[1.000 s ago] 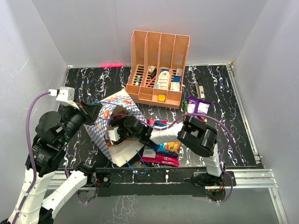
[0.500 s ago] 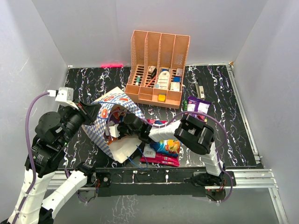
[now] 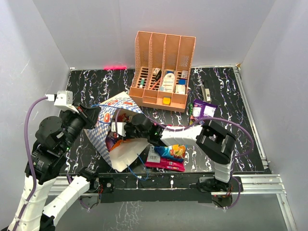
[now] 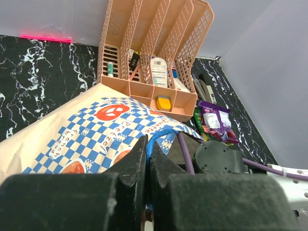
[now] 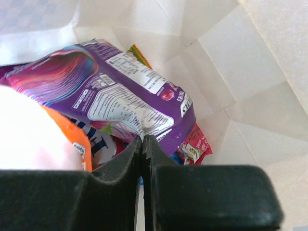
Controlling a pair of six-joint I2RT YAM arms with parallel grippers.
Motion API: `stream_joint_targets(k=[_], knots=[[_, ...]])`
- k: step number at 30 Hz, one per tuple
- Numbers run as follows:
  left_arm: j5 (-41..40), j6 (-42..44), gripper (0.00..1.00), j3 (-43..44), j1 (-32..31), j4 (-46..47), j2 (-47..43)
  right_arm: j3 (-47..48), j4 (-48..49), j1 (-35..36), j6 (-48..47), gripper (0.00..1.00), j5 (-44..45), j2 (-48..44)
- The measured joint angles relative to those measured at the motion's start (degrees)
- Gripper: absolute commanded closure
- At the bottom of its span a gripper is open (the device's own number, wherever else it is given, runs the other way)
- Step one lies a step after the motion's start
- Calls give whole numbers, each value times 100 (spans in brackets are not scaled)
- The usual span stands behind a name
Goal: Take the snacks out of the paper bag
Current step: Take out the snack from the paper bag.
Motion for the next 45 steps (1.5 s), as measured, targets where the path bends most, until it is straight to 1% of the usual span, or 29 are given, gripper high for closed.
stream_joint_targets(k=[4, 6, 8, 9, 13, 15, 17, 21, 27, 31, 34, 39, 42, 43, 45], knots=[[-61, -4, 100, 0, 0, -7, -4, -297, -157, 94, 186, 93, 31, -208], [-63, -11, 100, 0, 0, -15, -2, -426, -225, 142, 203, 91, 31, -214], [-63, -13, 100, 0, 0, -13, -2, -487, -291, 170, 199, 83, 22, -214], [-63, -17, 100, 0, -2, -13, -2, -487, -304, 177, 192, 77, 20, -210], [-59, -39, 100, 0, 0, -13, 0, -487, -315, 170, 85, 48, -20, -210], [-57, -48, 100, 0, 0, -13, 0, -487, -337, 170, -33, 41, -96, -210], [-55, -52, 100, 0, 0, -11, 0, -487, -380, 170, -203, 37, -177, -210], [-52, -55, 100, 0, 0, -9, 0, -446, -439, 173, -535, 35, -302, -162], [-33, -83, 100, 0, 0, -7, 0, -11, -527, 181, -881, 35, -302, 238], [-26, -98, 100, 7, 0, -17, 2, 44, -579, 181, -1021, 34, -286, 304], [-28, -98, 100, 26, 0, -28, 4, 87, -588, 181, -1067, 30, -323, 328], [-26, -118, 100, 31, 0, -33, 4, 247, -581, 181, -1139, 29, -525, 437], [-13, -149, 100, 31, 0, -33, 4, 328, -533, 181, -1180, 34, -619, 605], [-4, -157, 100, 31, -2, -33, 4, 352, -531, 181, -1185, 37, -636, 662], [0, -164, 100, 31, 0, -33, 4, 415, -525, 181, -1187, 49, -675, 798]])
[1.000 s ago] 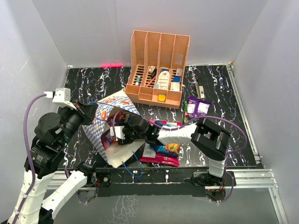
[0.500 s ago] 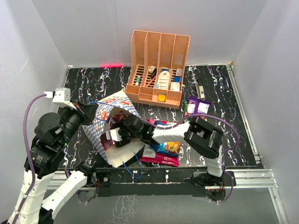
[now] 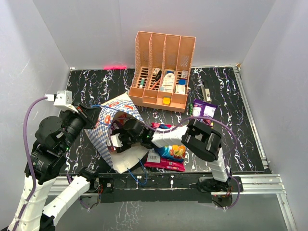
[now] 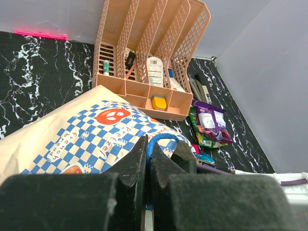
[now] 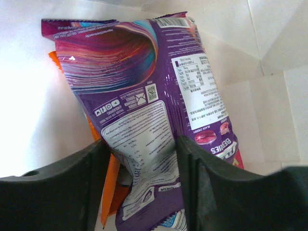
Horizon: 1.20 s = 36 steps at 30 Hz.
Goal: Take the snacks out of the paper bag
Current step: Take out the snack from the paper bag.
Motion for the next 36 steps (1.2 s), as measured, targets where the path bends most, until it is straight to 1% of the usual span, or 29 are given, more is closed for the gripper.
stream_joint_targets(k=[2, 4, 6, 7, 11, 13, 15, 20, 26, 31, 36], knots=[[0, 0, 100, 0, 0, 0, 0, 79, -7, 0, -7, 62, -28, 98], [0, 0, 100, 0, 0, 2, 2, 155, -17, 0, 7, 73, -59, 131], [0, 0, 100, 0, 0, 2, 2, 195, -20, -2, 59, 79, -94, 129], [-2, 0, 100, 0, 0, 2, 2, 197, -15, -2, 92, 81, -103, 127], [-13, 2, 100, 0, 0, 7, 2, 184, -46, -2, 321, 82, -153, 46], [-24, 2, 100, 0, 0, 13, 2, 94, -70, -9, 466, 86, -197, -83], [-37, 2, 100, 0, 0, 15, 2, -76, -105, -13, 616, 89, -229, -271], [-164, -68, 100, 0, 0, 13, -22, -544, -289, -11, 994, 92, -282, -892], [-330, -192, 100, 0, 0, -4, -101, -1054, -638, -7, 1574, 93, -428, -1956], [-354, -286, 100, -9, 0, -4, -175, -1593, -782, -7, 2146, 93, -415, -3206], [-369, -345, 100, -39, 0, -7, -232, -1631, -1360, -4, 2636, 93, -289, -4216]])
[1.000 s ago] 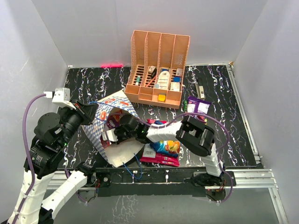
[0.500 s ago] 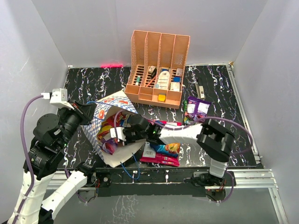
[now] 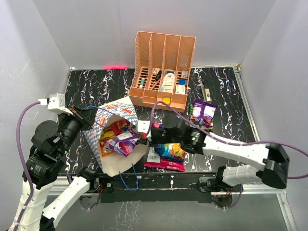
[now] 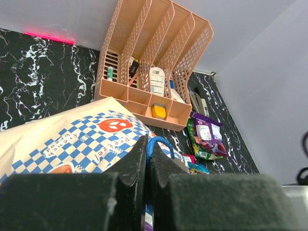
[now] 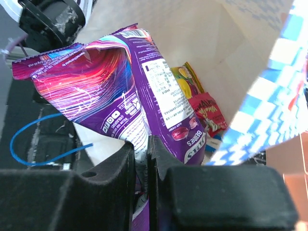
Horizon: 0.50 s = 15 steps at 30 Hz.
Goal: Take the snacks out of the paper bag
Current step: Take out the snack from the paper bag.
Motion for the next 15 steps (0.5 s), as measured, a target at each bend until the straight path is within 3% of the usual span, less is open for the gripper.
stream_joint_targets(k=[8, 15], knots=[[-4, -83, 100, -2, -2, -57, 4, 0, -1349, 4, 885, 93, 592, -1762], [-28, -125, 100, 7, 0, -107, 87, 407, -1965, 4, 1602, 93, 2411, -2577]])
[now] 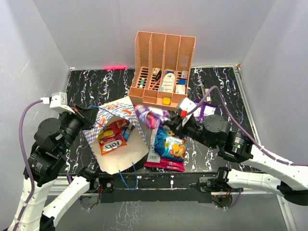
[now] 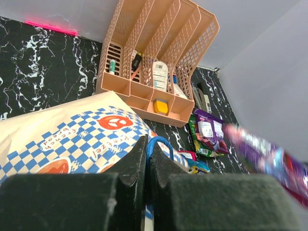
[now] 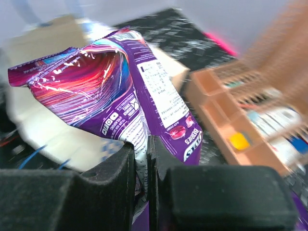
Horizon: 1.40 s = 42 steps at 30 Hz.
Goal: Take the snacks out of the paper bag
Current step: Take out the snack from the paper bag, then place the snack at the center of the board.
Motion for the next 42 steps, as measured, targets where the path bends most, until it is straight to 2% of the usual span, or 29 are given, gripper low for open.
stream_joint_targets(k=[6, 9, 15, 20, 35, 42], knots=[[-83, 15, 100, 85, 0, -42, 114, 70, 170, -170, 50, 93, 3344, 389], [-138, 55, 100, 144, 0, -66, 114, 24, 393, -782, -105, 93, 3952, 796], [-166, 105, 100, 190, 0, -63, 133, -348, 697, -2900, -122, 93, 3829, 1814], [-146, 107, 100, 190, 0, -61, 205, -669, 911, -3733, 76, 93, 3679, 2518], [-125, 87, 100, 177, 0, -61, 138, -1250, 1134, -3950, 605, 91, 3191, 3064], [-122, 90, 100, 177, 0, -61, 129, -1355, 1235, -3950, 737, 78, 3104, 3147]])
